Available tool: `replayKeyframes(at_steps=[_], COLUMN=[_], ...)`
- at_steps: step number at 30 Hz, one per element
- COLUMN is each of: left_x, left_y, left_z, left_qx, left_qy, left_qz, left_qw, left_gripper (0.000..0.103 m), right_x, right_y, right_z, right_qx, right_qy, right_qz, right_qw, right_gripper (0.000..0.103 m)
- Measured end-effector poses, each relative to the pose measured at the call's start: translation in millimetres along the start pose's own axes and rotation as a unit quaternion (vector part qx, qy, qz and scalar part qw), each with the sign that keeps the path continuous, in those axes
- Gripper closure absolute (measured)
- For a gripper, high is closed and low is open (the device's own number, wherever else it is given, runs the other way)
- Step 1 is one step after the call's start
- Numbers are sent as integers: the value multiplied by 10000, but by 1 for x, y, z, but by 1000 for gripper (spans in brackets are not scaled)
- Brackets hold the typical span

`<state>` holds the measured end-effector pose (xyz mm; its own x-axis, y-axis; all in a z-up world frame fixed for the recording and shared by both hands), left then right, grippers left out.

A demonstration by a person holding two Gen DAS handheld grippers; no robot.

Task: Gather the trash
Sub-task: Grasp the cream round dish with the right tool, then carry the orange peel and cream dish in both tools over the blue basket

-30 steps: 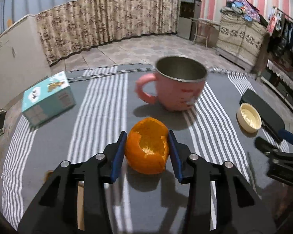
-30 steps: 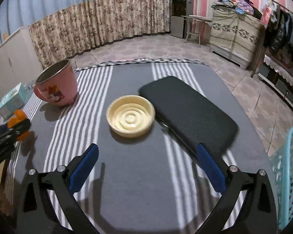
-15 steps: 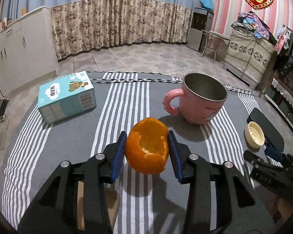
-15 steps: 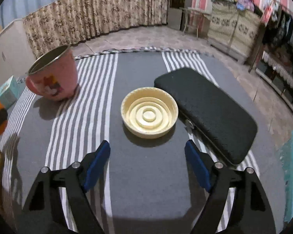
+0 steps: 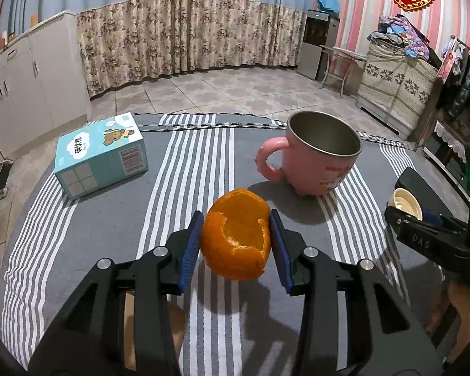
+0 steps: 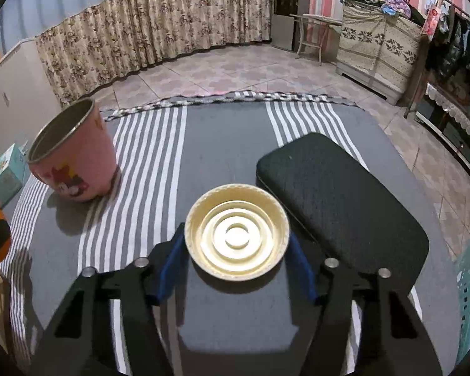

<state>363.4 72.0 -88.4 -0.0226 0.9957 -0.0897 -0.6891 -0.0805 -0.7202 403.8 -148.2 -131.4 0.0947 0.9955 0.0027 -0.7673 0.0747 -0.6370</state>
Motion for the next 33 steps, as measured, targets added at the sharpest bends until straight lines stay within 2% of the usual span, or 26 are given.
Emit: replayKeyframes(at_steps=[6,12,17,21,23,25,27,33], left_x=[-2,-9,-17,-36,-47,-62,-79,-146], left_y=[-1,1,3,3,3,2,2,1], left_z=[0,0,4,10,14,21,26,51], left_qx=[-15,-65,-132,-212,-273,-354,-344,-515], left_qy=[9,11,48,257,239,208,339,641], left_qz=[-46,-172,-280,-479,-618,-767,-861,-1197], left_qw=[10000,9998,9995,9983,9974,9962,9951,9894], left_gripper=[62,62,62,62,62,62,62,63], right_x=[-2,-35,-97,-154,-183,-211,-242,-306], right_y=[8,16,25,37,44,49,53,63], right_z=[25,78,123,154,171,181,189,191], right_qx=[-270,-676,-899,-978,-1053,-1074,-1164,-1233], right_qy=[-186,-123,230,591,827,1020,1226,1333], right_qz=[126,189,61,-170,-236,-385,-625,-1089], right_qw=[9994,9975,9957,9933,9907,9882,9836,9773], right_gripper=[42,42,42,42,42,42,42,42])
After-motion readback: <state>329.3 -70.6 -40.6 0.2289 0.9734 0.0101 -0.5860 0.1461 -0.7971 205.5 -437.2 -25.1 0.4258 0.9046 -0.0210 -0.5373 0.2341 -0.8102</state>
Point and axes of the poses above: each gripper's, at about its wrist camera, not at the fingertips, and z roughly against the way its jaws point, x to its left, y to its underside, the point moved 4 cm from there along -z, roughly the way its jaws point, and after that the axes turned 2 degrees about y, right-handed, at the moved point
